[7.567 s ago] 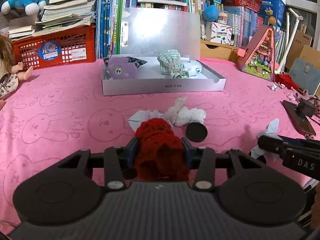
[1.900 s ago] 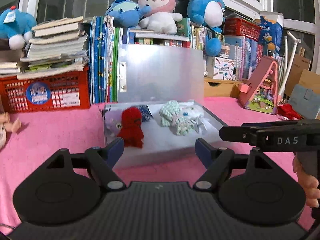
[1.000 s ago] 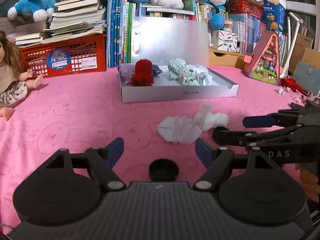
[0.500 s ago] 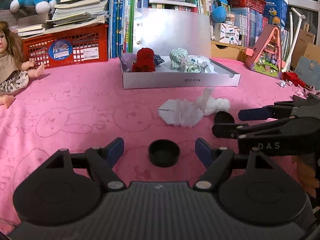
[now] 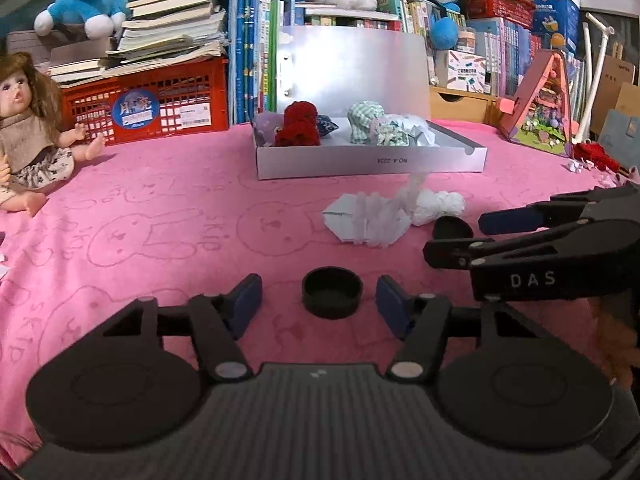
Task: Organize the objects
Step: 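Grasp a black round cap with the left tool while the right tool grasps the other cap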
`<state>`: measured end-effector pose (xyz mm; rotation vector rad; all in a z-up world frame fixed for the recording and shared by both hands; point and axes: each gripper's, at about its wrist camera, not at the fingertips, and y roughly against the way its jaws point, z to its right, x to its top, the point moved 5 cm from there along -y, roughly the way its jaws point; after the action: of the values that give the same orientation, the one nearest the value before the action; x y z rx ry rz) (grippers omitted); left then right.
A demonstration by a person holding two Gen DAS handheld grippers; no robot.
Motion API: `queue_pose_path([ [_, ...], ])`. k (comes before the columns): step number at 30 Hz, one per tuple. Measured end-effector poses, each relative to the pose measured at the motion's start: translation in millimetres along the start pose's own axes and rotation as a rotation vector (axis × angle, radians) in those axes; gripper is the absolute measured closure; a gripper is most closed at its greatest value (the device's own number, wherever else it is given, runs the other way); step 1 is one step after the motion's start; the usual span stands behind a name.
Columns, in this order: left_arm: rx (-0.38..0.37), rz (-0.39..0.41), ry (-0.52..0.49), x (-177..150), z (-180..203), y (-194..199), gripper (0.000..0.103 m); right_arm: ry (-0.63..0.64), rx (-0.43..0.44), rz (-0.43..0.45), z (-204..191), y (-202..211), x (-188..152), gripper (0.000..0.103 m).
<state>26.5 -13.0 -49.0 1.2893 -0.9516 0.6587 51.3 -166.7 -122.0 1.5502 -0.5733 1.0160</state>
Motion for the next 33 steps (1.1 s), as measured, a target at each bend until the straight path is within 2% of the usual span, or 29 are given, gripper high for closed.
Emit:
queue_pose_path([
  [4, 0.000, 0.008, 0.004, -2, 0, 5, 0.041, 0.005, -0.009, 0.007, -1, 1, 0, 0.036],
  [6, 0.000, 0.009, 0.010, -2, -1, 5, 0.043, -0.004, -0.017, 0.014, 0, 2, 0, 0.043],
  [14, -0.009, 0.009, 0.019, 0, 0, 6, 0.054, -0.008, -0.009, 0.011, -2, 3, -1, 0.058],
  [24, -0.030, 0.011, 0.012, 2, 7, 1, 0.060, 0.009, -0.022, 0.002, -6, 1, 1, 0.059],
  [26, -0.030, 0.012, 0.012, 2, 8, 0, 0.065, 0.008, -0.030, 0.000, -7, 0, 1, 0.060],
  [30, -0.041, 0.015, 0.011, 2, 9, 0, 0.065, 0.008, -0.038, -0.002, -10, -1, 2, 0.066],
  [33, -0.049, 0.020, 0.001, 4, 13, 1, 0.065, 0.001, -0.041, -0.003, -10, -1, 2, 0.067],
])
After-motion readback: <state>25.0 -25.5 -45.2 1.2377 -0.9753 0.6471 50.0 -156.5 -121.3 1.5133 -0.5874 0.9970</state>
